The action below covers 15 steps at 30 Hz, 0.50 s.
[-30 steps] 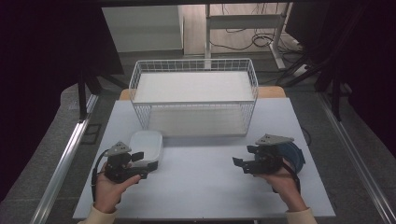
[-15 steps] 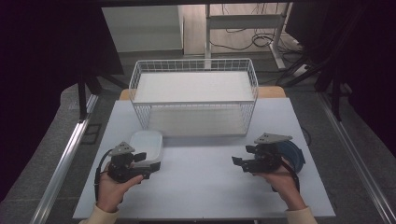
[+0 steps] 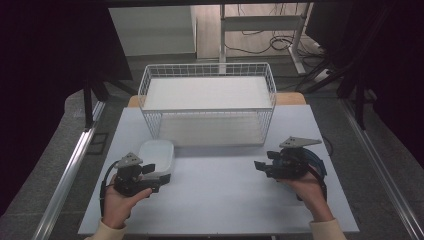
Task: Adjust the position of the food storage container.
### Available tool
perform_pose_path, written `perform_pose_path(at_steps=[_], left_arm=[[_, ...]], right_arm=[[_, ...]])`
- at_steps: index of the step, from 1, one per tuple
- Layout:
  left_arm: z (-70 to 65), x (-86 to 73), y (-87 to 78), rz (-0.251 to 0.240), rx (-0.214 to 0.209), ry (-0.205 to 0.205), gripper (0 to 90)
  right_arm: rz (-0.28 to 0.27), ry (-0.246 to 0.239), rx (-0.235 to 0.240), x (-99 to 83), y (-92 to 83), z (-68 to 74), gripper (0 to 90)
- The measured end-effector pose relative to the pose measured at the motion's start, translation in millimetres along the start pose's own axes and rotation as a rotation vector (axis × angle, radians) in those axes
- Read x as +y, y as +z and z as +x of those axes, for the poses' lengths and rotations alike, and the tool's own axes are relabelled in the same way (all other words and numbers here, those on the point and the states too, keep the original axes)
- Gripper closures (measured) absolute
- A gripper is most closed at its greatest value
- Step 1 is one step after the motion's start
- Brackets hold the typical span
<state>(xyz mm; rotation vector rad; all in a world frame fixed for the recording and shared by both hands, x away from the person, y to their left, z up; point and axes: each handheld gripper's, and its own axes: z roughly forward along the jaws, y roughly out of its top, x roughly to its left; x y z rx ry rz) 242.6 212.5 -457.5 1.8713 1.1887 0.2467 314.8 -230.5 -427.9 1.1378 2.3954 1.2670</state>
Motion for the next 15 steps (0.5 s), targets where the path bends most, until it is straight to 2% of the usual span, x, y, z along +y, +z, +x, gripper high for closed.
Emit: perform_pose_path(at_steps=[7, 10, 13, 15], left_arm=[[1.2, -0.8, 1.6, 0.006, 0.001, -0.002, 26.4], [1.8, -1.0, 1.3, 0.007, 0.003, -0.001, 26.4], [2.6, -1.2, 1.5, 0.007, 0.004, -0.004, 26.4], [3.4, -1.5, 1.7, 0.009, 0.006, -0.006, 26.4]], right_arm=[[-0.004, 0.013, -0.048, 1.5, -13.4, -12.2, 41.3], [-0.009, 0.033, -0.097, 0.6, -21.9, -23.5, 45.4], [-0.007, 0.044, -0.114, -0.1, -25.9, -29.4, 46.8], [-0.01, 0.061, -0.143, -1.4, -32.1, -38.6, 48.6]])
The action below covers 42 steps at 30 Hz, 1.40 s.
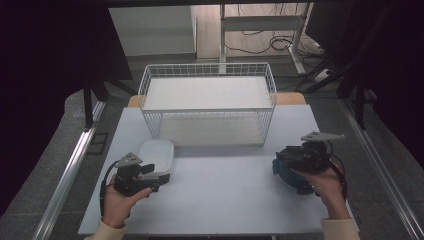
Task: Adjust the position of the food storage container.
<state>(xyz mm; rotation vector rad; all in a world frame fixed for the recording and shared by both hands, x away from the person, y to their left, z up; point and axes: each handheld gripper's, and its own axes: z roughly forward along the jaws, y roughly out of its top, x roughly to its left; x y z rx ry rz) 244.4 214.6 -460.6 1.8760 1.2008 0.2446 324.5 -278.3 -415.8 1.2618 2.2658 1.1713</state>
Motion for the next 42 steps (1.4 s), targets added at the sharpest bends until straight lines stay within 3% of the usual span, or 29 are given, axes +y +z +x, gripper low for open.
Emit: perform_pose_path(at_steps=[8, 14, 25, 28, 34, 42], left_arm=[[1.4, -1.0, 1.0, 0.006, 0.002, -0.005, 26.4], [1.7, -1.2, 1.3, 0.006, 0.004, -0.005, 26.4], [1.7, -1.9, 2.8, 0.014, 0.006, -0.001, 26.4], [1.5, -2.1, 4.2, 0.018, 0.005, -0.002, 26.3], [0.9, -2.1, 5.5, 0.023, 0.007, 0.001, 26.4], [1.5, -3.0, 5.0, 0.023, 0.009, 0.0, 26.4]], right_arm=[[-0.009, 0.043, -0.067, -2.4, -16.0, -24.9, 53.0], [-0.001, 0.079, -0.156, -8.4, -30.5, -50.0, 62.2], [0.049, 0.148, -0.241, -26.0, -32.3, -87.6, 78.5], [0.071, 0.15, -0.287, -31.7, -27.6, -100.9, 86.4], [0.106, 0.136, -0.293, -33.5, -19.0, -109.4, 89.0], [0.162, 0.078, -0.284, -28.6, -1.0, -105.5, 89.2]])
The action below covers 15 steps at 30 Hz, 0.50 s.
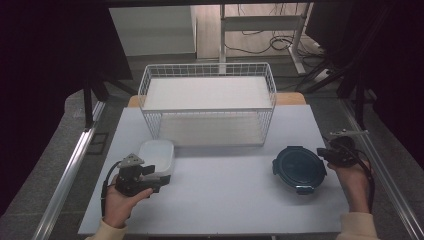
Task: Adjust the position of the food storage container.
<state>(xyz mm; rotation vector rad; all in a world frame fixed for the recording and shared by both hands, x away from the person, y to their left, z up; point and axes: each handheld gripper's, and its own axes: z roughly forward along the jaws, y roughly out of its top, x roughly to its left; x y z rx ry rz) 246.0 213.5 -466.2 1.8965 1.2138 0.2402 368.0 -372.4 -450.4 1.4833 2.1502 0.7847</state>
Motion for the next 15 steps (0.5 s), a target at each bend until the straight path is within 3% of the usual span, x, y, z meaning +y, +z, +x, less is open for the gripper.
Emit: perform_pose_path(at_steps=[3, 5, 15], left_arm=[[0.1, 0.1, -0.4, -0.002, 0.001, -0.001, 26.4], [-0.1, 0.2, -0.6, -0.001, 0.002, 0.0, 26.4], [-3.4, 0.7, 3.9, 0.012, -0.003, 0.006, 26.4]], right_arm=[[0.0, -0.005, -0.001, 1.4, 1.9, 2.3, 89.3], [0.016, -0.037, -0.014, 1.9, 5.2, 5.7, 89.4], [0.03, -0.055, -0.017, 0.6, 6.2, 7.0, 89.6]])
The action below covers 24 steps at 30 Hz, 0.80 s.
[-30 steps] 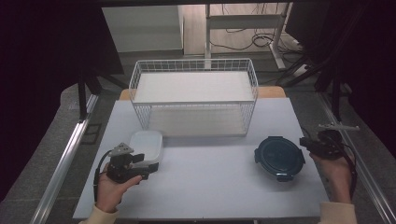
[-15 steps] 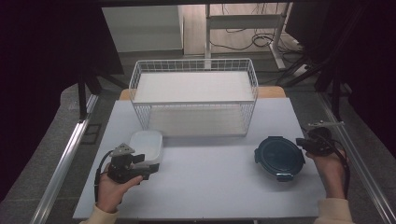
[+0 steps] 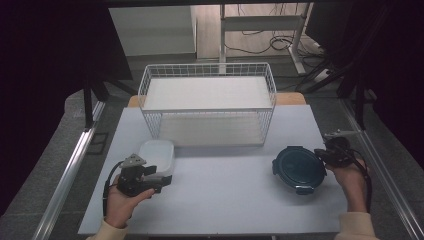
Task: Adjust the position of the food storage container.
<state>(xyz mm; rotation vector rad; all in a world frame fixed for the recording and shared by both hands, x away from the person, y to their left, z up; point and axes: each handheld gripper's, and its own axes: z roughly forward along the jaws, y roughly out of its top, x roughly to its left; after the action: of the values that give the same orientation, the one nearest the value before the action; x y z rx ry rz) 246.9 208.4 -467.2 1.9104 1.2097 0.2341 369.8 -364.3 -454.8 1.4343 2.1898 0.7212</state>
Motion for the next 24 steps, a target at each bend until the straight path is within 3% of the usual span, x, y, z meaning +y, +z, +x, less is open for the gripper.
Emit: perform_pose_path(at_steps=[8, 14, 20, 24], left_arm=[[1.8, 0.5, -0.5, -0.002, 0.0, -0.002, 26.4], [1.2, 0.5, -1.1, -0.003, 0.0, -0.001, 26.4], [3.0, 0.6, -3.1, -0.007, 0.005, -0.007, 26.4], [3.0, 0.4, -3.0, -0.008, 0.006, -0.009, 26.4]], right_arm=[[0.025, -0.018, 0.014, 1.0, -2.1, 6.8, 89.7], [0.053, -0.064, 0.032, 5.4, -1.3, 22.1, 89.7], [0.066, -0.113, 0.089, 11.0, 1.9, 41.2, 89.7], [0.072, -0.12, 0.122, 12.3, 2.6, 48.0, 89.6]])
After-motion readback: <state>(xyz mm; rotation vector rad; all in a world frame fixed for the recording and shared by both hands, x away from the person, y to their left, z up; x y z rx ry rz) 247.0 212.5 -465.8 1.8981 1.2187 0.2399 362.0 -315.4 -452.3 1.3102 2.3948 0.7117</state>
